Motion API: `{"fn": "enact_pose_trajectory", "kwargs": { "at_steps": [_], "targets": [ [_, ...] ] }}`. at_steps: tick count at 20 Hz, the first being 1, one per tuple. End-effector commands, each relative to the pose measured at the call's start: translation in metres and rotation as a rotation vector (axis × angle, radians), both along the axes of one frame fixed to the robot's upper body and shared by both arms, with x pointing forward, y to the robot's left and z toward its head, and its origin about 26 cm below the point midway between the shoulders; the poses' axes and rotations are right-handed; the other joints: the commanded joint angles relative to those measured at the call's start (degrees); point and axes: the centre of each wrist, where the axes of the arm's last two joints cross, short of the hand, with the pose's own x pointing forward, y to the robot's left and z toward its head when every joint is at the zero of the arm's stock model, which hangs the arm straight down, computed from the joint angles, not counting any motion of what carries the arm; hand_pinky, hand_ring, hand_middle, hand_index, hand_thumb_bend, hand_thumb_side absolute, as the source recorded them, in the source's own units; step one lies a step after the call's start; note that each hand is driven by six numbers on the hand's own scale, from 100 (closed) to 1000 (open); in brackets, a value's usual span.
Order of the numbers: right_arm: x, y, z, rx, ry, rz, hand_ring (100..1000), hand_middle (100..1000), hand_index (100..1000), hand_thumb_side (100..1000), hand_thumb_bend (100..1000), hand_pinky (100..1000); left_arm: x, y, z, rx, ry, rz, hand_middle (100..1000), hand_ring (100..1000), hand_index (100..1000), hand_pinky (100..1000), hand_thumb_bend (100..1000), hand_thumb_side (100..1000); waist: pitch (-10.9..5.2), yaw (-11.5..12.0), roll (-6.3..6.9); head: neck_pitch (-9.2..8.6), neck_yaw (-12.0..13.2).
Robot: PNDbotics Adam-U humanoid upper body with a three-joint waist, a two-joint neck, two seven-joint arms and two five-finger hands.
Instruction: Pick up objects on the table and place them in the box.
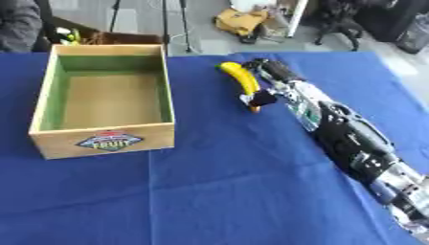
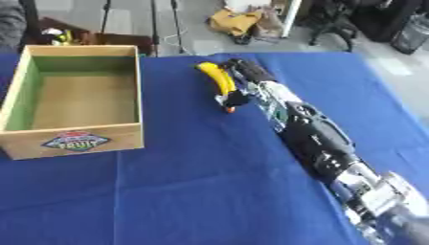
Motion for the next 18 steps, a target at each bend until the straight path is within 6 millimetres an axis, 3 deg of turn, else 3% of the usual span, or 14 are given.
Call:
{"fn": "enact_pose_trajectory", "kwargs": {
  "at_steps": [1,8,13,18],
  "targets": [
    [-0.0012,-0.0056,0.0136,-0.021,-0.014,-0.009,767,800,906,400,249,672,-0.0009,0.0002,0.0083,-0.004,-0.030,-0.001,604,797,609,604,166,1000,-0.92,-0.1,0.25,-0.57,0.0],
    [-0.0010,-0.0056,0.0127,-0.019,0.010,-0.009,602,762,889,339,193,572,-0.0009,0.0001,0.0082,-0.005,-0.030,-0.001,604,798,608,603,166,1000,-0.92,-0.2,0.31,-0.69,0.1],
    [-0.0009,-0.0050,0.0129,-0.019,0.015,-0.006,555,749,880,239,143,559,-0.0009,0.0001,0.0082,-0.005,-0.029,-0.001,604,798,608,603,166,1000,-0.95,-0.3,0.28,-0.78,0.1],
    [-0.0007,-0.0041,0.0124,-0.019,0.016,-0.002,528,739,876,216,138,546,-0.0009,0.0000,0.0080,-0.006,-0.028,0.000,604,799,609,603,166,1000,-0.93,-0.3,0.23,-0.83,0.2]
  ]
}}
